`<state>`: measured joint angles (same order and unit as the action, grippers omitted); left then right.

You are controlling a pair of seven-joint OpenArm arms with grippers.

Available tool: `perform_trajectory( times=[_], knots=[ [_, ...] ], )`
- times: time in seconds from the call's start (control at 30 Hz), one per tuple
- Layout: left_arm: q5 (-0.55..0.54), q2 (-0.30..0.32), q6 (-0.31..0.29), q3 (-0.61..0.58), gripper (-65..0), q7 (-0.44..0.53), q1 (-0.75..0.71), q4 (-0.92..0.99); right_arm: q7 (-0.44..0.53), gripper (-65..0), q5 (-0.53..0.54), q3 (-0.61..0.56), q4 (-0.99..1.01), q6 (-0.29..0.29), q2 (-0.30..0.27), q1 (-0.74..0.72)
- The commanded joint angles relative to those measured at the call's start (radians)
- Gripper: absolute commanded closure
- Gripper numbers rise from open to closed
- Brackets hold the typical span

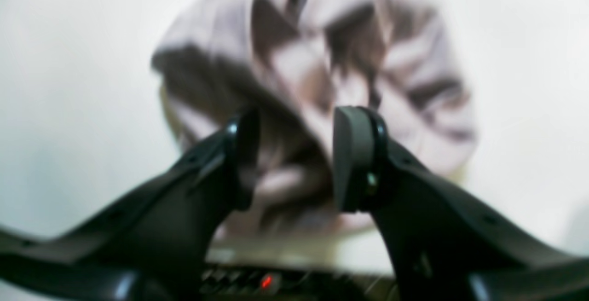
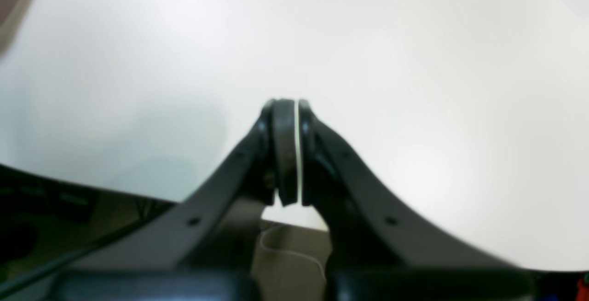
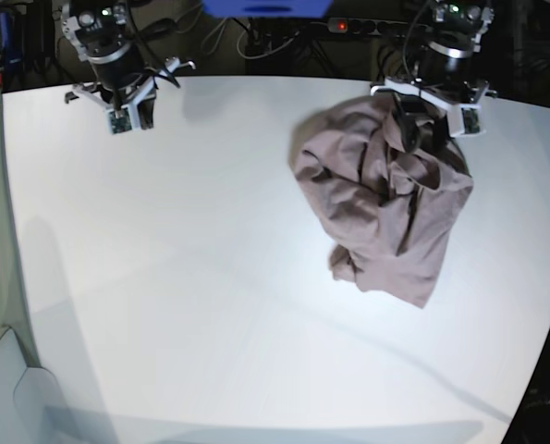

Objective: Layout the t-shirt on the table in an organized manner, then fold the t-shirt properly
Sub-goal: 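Lower the left gripper onto the crumpled mauve shirt and grasp it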

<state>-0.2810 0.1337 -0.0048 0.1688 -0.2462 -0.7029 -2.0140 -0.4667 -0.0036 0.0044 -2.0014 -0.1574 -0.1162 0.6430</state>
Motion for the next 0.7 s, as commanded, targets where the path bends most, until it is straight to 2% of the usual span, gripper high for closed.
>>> perform_trajectory(
  times=[0.0, 0.2, 0.4, 0.67],
  knots=[
    [-0.028, 0.011, 0.001, 0.01, -25.7, 0.023, -0.004, -0.017, 0.018, 0.0, 0.001, 0.003, -0.005, -0.003, -0.003, 0.005],
    [-0.126, 0.011, 0.001, 0.065, -25.7, 0.002, 0.03, -0.015, 0.018, 0.0, 0.001, 0.003, 0.018, -0.003, -0.003, 0.005],
    [-0.133, 0.004, 0.001, 0.11, -25.7, -0.104, 0.085, -0.012, 0.018, 0.0, 0.001, 0.006, 0.018, -0.003, -0.004, 0.004],
    [-0.133, -0.004, 0.007, 0.102, -25.7, -0.123, 0.13, -0.009, 0.018, 0.0, 0.001, 0.009, 0.018, -0.005, -0.012, -0.005]
  ],
)
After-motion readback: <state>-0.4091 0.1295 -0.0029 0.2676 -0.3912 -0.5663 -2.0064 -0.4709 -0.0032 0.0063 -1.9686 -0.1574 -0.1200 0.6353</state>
